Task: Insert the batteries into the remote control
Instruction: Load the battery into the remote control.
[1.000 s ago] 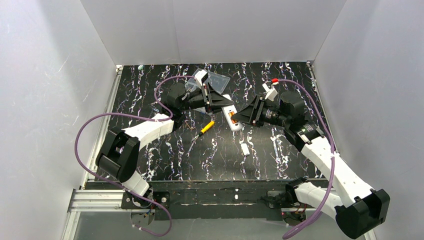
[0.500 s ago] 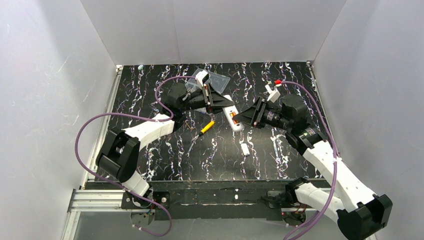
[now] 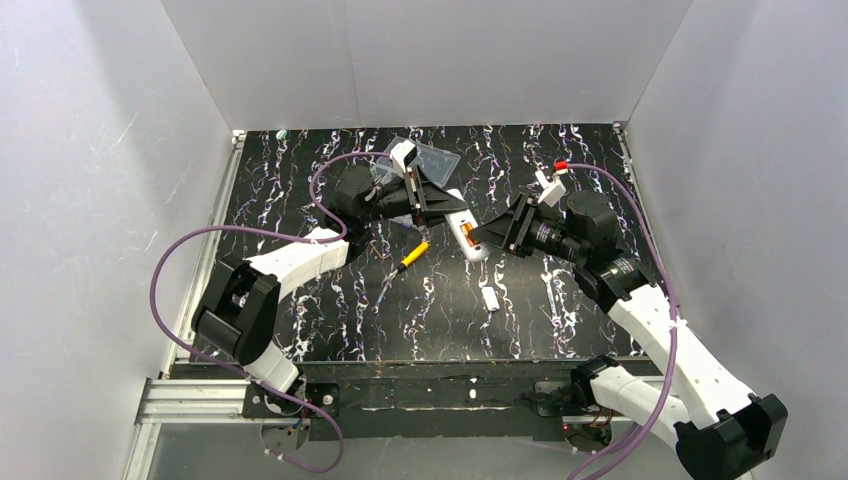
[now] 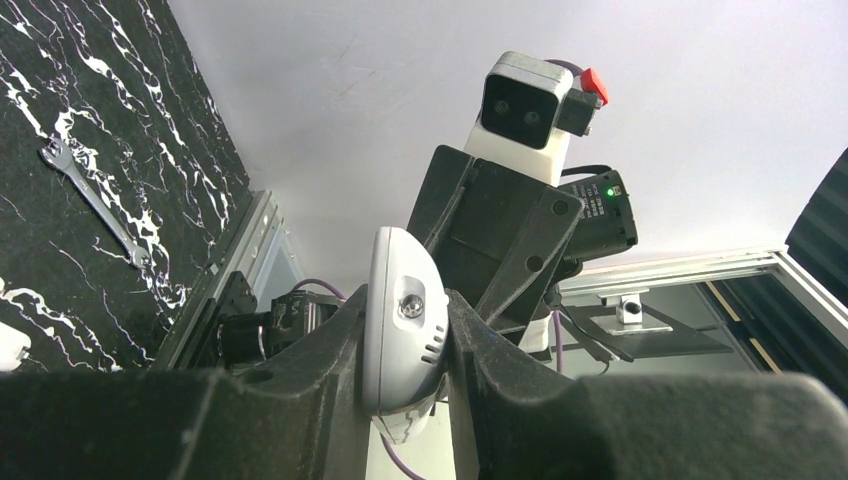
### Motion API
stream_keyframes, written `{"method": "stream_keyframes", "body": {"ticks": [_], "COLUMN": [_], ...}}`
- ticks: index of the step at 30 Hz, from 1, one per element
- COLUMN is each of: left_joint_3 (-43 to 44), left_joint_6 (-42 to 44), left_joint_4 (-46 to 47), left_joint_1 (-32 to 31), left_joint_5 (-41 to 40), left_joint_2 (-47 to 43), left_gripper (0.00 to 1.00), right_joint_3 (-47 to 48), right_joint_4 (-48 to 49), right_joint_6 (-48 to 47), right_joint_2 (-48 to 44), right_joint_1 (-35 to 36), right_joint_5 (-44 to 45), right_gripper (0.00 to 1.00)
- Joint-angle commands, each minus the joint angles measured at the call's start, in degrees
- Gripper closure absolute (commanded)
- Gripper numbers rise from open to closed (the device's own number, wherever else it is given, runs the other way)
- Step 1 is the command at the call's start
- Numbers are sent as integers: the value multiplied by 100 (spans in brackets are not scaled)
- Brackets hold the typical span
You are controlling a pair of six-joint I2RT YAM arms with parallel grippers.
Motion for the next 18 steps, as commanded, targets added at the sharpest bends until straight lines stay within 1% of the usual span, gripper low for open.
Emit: {"method": "stream_keyframes", "body": {"ticks": [1, 10, 18], "left_joint_3": [239, 253, 291], "left_joint_6": [-75, -81, -85], "left_joint_4": [589, 594, 563], "left_joint_1": [24, 24, 24], "left_joint_5": [217, 198, 224], "left_joint_2": [-213, -183, -181], "left_gripper": [100, 100, 100], "right_joint_3": [-24, 40, 130], "right_joint_4": [-156, -339, -403], "right_joint_6": [-162, -297, -449], "right_joint_2": [-83, -119, -20], "right_joint_1": [-17, -17, -18], "right_joint_5": [209, 340, 362], "right_gripper": [53, 68, 86]}}
